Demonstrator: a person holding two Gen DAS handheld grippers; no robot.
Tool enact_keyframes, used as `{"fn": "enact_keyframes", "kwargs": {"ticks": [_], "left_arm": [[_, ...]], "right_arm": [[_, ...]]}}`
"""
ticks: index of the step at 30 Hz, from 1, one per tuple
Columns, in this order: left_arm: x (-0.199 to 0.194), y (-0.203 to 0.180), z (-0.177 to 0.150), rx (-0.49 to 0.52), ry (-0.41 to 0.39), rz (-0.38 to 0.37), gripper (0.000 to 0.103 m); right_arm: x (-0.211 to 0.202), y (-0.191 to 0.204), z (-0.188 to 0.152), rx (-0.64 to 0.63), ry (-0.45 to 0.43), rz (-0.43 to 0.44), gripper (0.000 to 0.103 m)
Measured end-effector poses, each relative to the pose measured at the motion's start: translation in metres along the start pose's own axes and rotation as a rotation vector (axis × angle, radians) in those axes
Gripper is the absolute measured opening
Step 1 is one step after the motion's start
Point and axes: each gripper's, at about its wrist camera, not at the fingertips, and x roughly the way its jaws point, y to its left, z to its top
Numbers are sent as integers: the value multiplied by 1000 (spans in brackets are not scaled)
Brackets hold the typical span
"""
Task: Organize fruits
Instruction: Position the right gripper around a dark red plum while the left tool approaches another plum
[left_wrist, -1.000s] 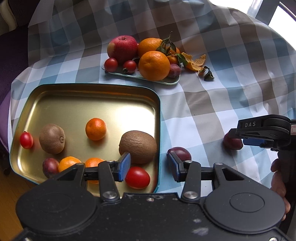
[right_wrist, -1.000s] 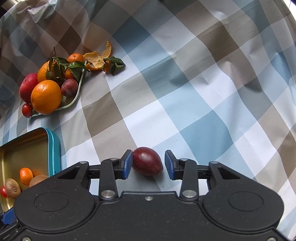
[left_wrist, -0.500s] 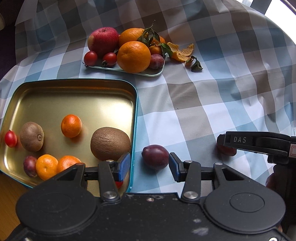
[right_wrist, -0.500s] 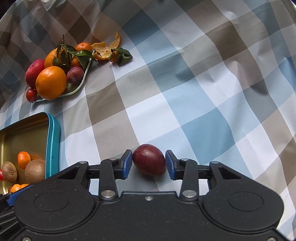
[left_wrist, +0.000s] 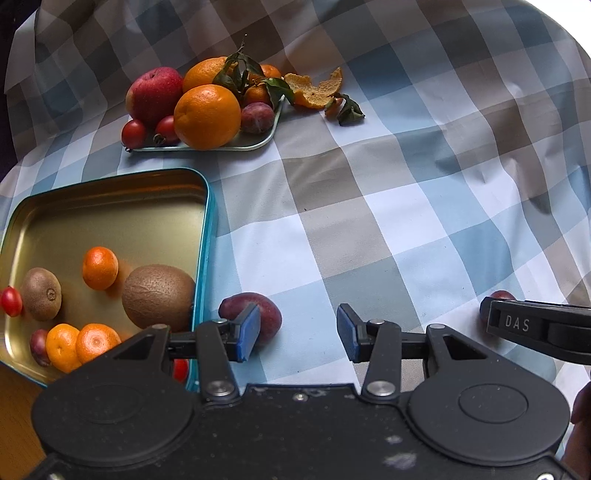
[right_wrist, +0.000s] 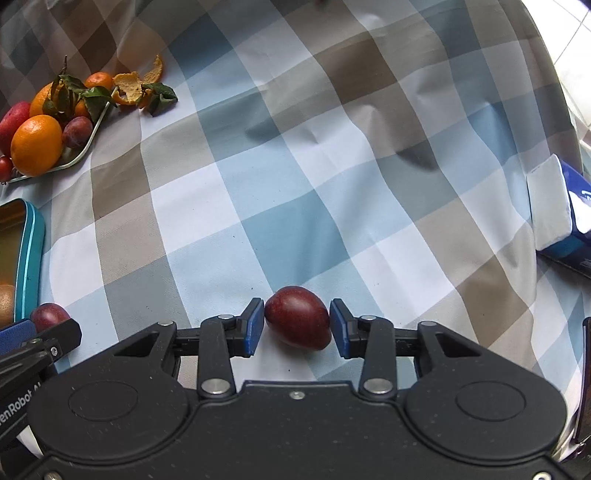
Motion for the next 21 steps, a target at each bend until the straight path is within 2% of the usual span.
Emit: {"fn": "enact_keyframes", "kwargs": {"ticks": [7,13,21], "left_arm": [[8,-18,3,38,-40,88,47],[14,-9,8,-8,-37,119,48],[24,4,17,-87,-16,153,48]], "right_arm": [[0,-16,-6,55,33,66,47],[12,-20,-13,92,79,69,47],[13,-13,-23,87,38,37,47]]}}
